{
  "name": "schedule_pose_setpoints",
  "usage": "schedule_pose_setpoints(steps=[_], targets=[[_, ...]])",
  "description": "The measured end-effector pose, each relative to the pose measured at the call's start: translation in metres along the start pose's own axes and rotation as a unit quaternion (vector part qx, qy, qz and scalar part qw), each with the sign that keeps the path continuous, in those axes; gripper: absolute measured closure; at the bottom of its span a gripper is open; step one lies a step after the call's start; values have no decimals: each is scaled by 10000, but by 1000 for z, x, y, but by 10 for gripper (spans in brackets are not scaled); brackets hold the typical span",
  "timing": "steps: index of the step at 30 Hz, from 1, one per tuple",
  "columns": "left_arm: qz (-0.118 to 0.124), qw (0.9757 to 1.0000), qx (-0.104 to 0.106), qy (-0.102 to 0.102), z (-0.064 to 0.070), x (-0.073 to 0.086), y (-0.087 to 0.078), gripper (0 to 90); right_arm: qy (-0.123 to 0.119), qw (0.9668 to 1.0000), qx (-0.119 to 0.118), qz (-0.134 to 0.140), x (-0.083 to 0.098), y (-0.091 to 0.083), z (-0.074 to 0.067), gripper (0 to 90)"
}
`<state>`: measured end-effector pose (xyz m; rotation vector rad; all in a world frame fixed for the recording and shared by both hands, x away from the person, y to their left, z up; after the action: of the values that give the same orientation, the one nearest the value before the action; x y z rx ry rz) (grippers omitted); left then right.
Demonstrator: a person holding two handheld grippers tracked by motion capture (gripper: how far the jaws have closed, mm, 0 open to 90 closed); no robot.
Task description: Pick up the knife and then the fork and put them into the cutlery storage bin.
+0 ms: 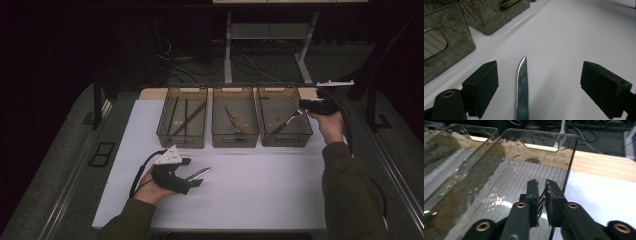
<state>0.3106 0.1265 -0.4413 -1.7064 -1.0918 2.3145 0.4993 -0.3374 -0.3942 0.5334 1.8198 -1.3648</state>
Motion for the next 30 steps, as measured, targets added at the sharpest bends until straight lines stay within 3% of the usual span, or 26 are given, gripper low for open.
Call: schedule_pose_setpoints(steps=[1, 5, 13, 19, 25, 30], targets=[[-5, 10000, 6, 1, 0, 0, 0, 145, -17, 10000, 48, 50, -1, 2, -1, 616], [-10, 10000, 11, 16, -1, 0, -1, 145, -19, 9997, 207, 132, -4, 4, -1, 446], [-14, 10000, -17, 18, -1, 0, 0, 145, 30, 9998, 105, 185, -5, -5, 1, 378], [-3, 10000, -53, 15, -1, 1, -1, 145, 63, 9996, -179, 220, -4, -18, -4, 292], [-17, 9999, -150, 0, -3, 2, -6, 138, -78, 9984, -526, 201, 1, -34, -19, 204], [-141, 9995, -286, 48, -8, 8, -13, 145, -267, 9961, -797, 279, 13, -50, -35, 191]])
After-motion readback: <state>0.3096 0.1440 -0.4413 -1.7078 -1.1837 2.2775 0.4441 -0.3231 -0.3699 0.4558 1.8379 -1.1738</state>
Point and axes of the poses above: each handheld gripper's, and its own axes: y roughly forward along the jaws, x roughly out of its underside, z roughly to its right, the point moved 3 cm from there along y, roughly forward along the jaws, and after that the axes turned 1 degree about -y, right-handed, at the moved point
